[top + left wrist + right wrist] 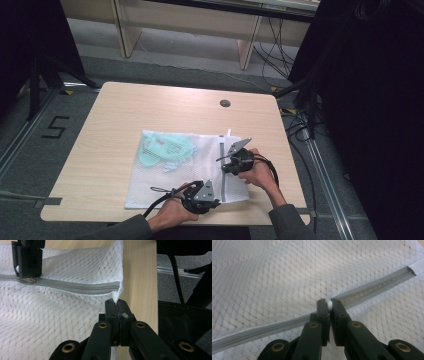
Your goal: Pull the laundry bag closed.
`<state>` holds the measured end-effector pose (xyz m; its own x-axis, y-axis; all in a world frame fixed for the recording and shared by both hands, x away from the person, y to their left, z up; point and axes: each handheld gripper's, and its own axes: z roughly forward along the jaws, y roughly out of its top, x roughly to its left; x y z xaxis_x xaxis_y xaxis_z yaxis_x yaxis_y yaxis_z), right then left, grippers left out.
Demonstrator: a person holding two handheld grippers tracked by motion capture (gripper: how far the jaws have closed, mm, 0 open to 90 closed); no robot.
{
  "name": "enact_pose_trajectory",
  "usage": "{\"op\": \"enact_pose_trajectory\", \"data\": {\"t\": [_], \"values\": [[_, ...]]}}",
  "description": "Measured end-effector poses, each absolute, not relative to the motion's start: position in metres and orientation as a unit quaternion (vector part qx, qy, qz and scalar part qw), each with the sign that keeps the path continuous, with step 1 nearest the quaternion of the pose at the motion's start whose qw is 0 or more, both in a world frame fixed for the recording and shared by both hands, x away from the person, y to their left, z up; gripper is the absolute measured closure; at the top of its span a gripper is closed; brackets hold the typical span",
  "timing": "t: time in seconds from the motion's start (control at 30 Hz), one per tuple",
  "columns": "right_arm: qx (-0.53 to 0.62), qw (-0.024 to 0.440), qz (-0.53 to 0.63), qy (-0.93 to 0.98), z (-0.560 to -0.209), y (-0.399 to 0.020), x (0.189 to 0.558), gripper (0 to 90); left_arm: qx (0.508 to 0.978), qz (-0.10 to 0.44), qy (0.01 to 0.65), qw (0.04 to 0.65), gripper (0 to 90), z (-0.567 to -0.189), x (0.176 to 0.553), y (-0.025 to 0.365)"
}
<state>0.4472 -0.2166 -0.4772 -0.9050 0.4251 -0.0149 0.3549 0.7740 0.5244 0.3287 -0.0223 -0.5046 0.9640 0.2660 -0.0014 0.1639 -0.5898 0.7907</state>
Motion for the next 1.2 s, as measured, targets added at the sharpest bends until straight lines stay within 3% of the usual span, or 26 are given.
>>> {"op": "enact_pose_trajectory", "data": {"t": [1.2], "values": [[0.242,0.099,0.253,0.932,-0.481,-0.218,0.477,86.5,0.896,0.054,0.11,0.428,88.8,-0.506,0.324,-0.025]]}}
